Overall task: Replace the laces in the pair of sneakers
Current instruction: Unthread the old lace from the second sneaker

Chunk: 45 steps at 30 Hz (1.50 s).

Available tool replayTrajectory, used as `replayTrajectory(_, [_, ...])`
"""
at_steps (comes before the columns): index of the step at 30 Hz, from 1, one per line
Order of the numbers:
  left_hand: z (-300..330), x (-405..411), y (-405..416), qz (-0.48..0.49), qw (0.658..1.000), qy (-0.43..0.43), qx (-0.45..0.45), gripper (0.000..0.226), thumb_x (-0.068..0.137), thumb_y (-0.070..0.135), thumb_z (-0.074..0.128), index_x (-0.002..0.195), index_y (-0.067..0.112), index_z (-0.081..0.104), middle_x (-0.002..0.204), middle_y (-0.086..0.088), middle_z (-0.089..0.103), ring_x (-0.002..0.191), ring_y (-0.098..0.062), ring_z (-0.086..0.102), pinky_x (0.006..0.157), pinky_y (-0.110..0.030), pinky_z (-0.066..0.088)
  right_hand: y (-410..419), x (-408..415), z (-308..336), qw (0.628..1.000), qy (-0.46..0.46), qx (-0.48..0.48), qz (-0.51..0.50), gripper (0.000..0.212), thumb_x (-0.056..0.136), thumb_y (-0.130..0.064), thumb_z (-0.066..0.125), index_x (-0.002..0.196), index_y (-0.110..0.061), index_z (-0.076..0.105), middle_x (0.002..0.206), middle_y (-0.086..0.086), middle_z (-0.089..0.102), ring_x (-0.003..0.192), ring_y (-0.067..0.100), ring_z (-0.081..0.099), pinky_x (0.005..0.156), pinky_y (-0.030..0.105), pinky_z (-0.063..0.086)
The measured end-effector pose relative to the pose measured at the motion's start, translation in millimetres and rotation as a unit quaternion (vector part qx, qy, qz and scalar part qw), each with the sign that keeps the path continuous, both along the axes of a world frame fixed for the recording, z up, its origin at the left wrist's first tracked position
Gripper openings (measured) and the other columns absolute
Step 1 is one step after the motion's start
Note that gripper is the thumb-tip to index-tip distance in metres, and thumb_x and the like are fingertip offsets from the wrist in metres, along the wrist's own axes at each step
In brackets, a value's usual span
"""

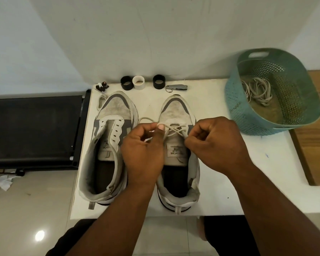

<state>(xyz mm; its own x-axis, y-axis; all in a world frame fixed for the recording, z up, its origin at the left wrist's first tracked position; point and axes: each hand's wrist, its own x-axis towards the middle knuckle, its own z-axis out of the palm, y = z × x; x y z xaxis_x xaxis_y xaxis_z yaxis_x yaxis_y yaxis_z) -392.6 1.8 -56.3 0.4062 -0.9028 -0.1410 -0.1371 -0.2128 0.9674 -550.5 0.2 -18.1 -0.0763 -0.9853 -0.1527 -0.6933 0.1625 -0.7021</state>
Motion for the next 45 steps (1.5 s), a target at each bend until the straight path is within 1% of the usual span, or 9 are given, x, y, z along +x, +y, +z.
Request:
replayTrajectory(4, [3.1,6.1,-11.7,0.127,0.963,0.228,0.069,0.011,0.099,0.018,0.068,0.088,0.018,0.069,0.082,0.002,0.075,0.079,-0.014,0.068,0.072,-0.035,0.058,-0.1,2.2,-0.2,1.0,-0.002,-0.005,0.001,0.017,0.074,-0.026,0.076,0.06,-0.028,0.067,0.056,-0.016,0.065,0.056,0.001,0.062,0.052,0.021,0.049])
replayTrajectory(7, [4.2,7.8,-12.2,0.12,0.955,0.257,0.086,0.016,0.104,0.025,0.061,0.092,0.017,0.068,0.093,0.0,0.075,0.089,-0.017,0.068,0.07,-0.031,0.058,0.0,4.9,-3.9,1.0,0.016,-0.011,-0.001,0.013,0.073,-0.029,0.074,0.062,-0.027,0.066,0.057,-0.015,0.064,0.058,0.003,0.062,0.054,0.023,0.05])
replayTrajectory(9, [1.1,6.8,-10.8,0.104,0.96,0.244,0.088,0.012,0.103,0.025,0.062,0.108,0.017,0.07,0.103,0.001,0.074,0.095,-0.019,0.068,0.085,-0.039,0.06,2.7,10.8,-6.8,0.999,0.025,-0.031,0.0,0.006,0.073,-0.034,0.07,0.074,-0.027,0.069,0.066,-0.015,0.066,0.064,0.004,0.062,0.059,0.023,0.05])
replayTrajectory(13, [-1.7,9.0,-1.4,-0.001,0.994,0.091,0.052,0.069,0.088,0.026,0.079,0.147,0.035,0.046,0.141,0.012,0.056,0.129,-0.005,0.055,0.111,-0.04,0.048,7.0,28.8,-15.4,0.989,0.11,-0.078,0.057,0.034,0.08,-0.035,0.062,0.111,-0.027,0.072,0.105,-0.005,0.063,0.092,0.013,0.058,0.077,0.028,0.047])
replayTrajectory(21, [-5.9,17.5,11.9,-0.138,0.966,-0.217,-0.022,0.022,0.073,0.039,0.067,0.091,0.027,0.068,0.141,0.006,0.055,0.131,-0.015,0.051,0.108,-0.04,0.044,2.5,34.0,-22.4,0.988,0.112,-0.094,0.046,0.005,0.091,-0.026,0.067,0.09,-0.024,0.071,0.101,-0.006,0.06,0.092,0.01,0.053,0.079,0.021,0.039])
replayTrajectory(27, [-11.4,18.0,10.2,-0.101,0.975,-0.195,-0.037,0.005,0.072,0.023,0.068,0.076,0.024,0.065,0.117,0.011,0.066,0.112,-0.011,0.06,0.099,-0.039,0.049,-14.0,10.0,-20.8,0.935,-0.24,0.028,-0.258,0.017,0.097,-0.02,0.064,0.081,-0.024,0.068,0.084,-0.011,0.069,0.082,0.008,0.063,0.077,0.03,0.05])
replayTrajectory(31, [-11.5,15.0,10.8,-0.097,0.975,-0.196,-0.046,0.007,0.071,0.023,0.069,0.075,0.026,0.064,0.116,0.014,0.066,0.112,-0.01,0.059,0.098,-0.029,0.046,-6.1,15.7,-14.6,0.987,-0.07,-0.046,-0.135,0.023,0.093,-0.031,0.069,0.116,-0.032,0.068,0.123,-0.012,0.061,0.108,0.004,0.058,0.086,0.021,0.047])
replayTrajectory(35, [-14.1,13.4,10.2,-0.087,0.983,-0.157,-0.04,0.006,0.072,0.029,0.07,0.074,0.024,0.067,0.112,0.02,0.066,0.112,-0.003,0.059,0.099,-0.034,0.049,4.7,36.6,-12.6,0.989,0.138,-0.034,0.036,0.027,0.09,-0.04,0.068,0.115,-0.032,0.074,0.147,-0.005,0.049,0.133,0.018,0.045,0.105,0.041,0.039])
replayTrajectory(45, [-16.4,12.5,9.1,-0.07,0.987,-0.136,-0.041,0.005,0.072,0.026,0.068,0.073,0.022,0.067,0.109,0.024,0.065,0.109,-0.002,0.059,0.098,-0.036,0.05,-8.9,-1.1,-15.6,0.979,0.026,-0.079,-0.186,0.006,0.093,-0.03,0.068,0.088,-0.028,0.068,0.118,-0.004,0.061,0.114,0.015,0.058,0.091,0.013,0.034])
